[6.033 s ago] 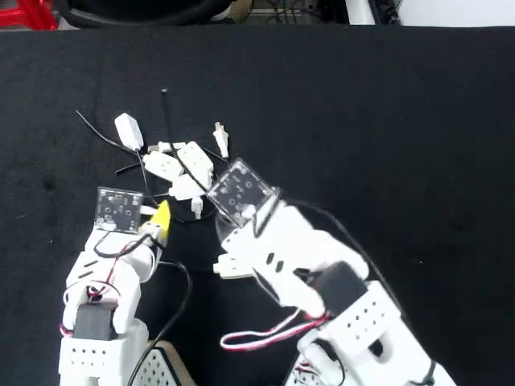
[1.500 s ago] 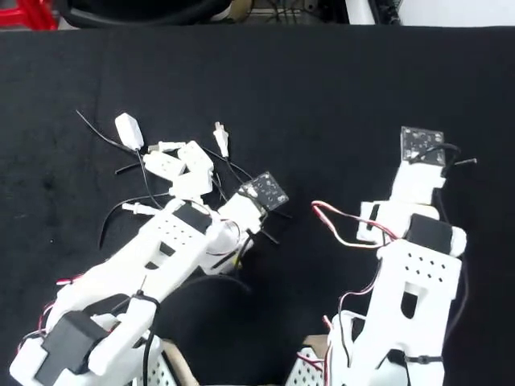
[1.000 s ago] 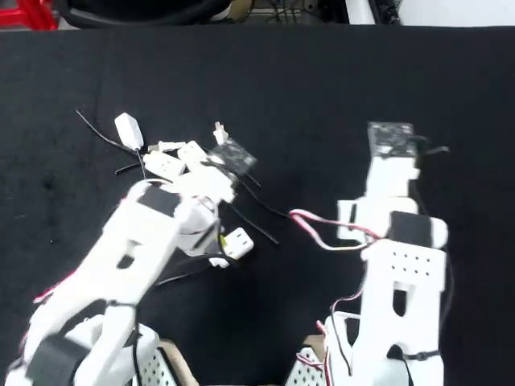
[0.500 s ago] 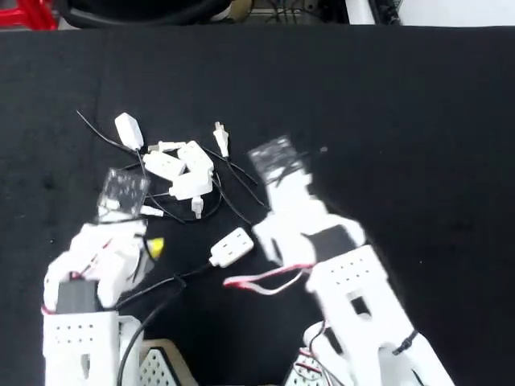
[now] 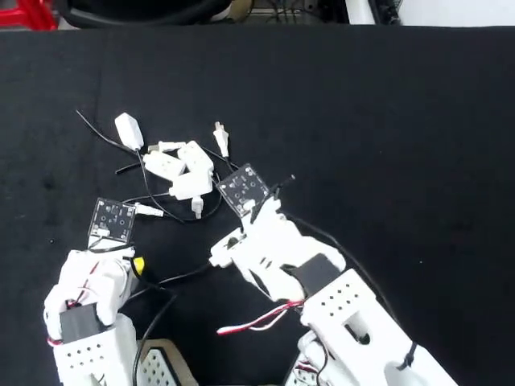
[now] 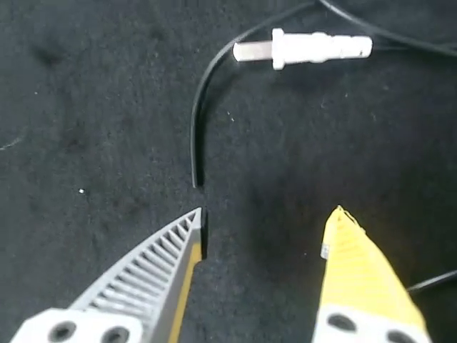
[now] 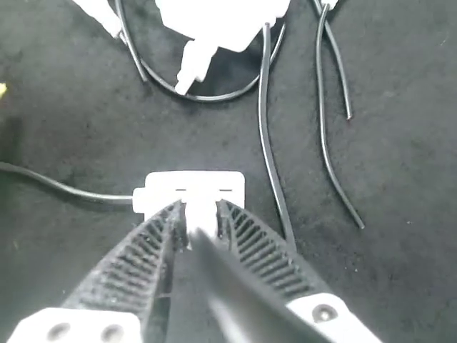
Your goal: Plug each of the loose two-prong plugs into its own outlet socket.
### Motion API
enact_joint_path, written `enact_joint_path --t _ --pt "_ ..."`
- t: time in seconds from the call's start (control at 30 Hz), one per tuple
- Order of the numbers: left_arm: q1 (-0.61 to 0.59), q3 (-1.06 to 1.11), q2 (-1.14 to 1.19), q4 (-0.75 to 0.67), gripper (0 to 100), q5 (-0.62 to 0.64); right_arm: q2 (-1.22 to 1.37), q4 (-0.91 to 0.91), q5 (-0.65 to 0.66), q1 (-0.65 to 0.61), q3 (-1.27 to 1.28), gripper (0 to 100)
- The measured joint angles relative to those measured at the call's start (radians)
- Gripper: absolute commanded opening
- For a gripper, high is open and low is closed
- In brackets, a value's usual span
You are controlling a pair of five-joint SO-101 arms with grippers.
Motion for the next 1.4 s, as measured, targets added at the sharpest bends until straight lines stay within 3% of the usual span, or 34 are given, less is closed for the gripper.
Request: enact_joint_path --t 0.3,0.53,0.8,1.03,1.4 --pt "0.0 0.014 -0.005 0.0 27 -0.002 0.123 -0.066 -0.012 0.002 0.005 1.1" --pt "0.0 0.014 -0.005 0.0 27 -0.002 0.129 -0.075 -0.012 0.101 0.011 1.1" --pt "0.0 0.014 -0.005 0.0 27 -0.002 0.129 -0.184 -0.012 0.109 0.06 1.1" --pt "0.0 0.014 -0.005 0.0 27 -0.002 0.13 -0.184 -0.012 0.031 0.066 1.1" --pt "0.0 0.014 -0.005 0.0 27 -0.002 0.13 -0.031 -0.011 0.064 -0.071 1.1"
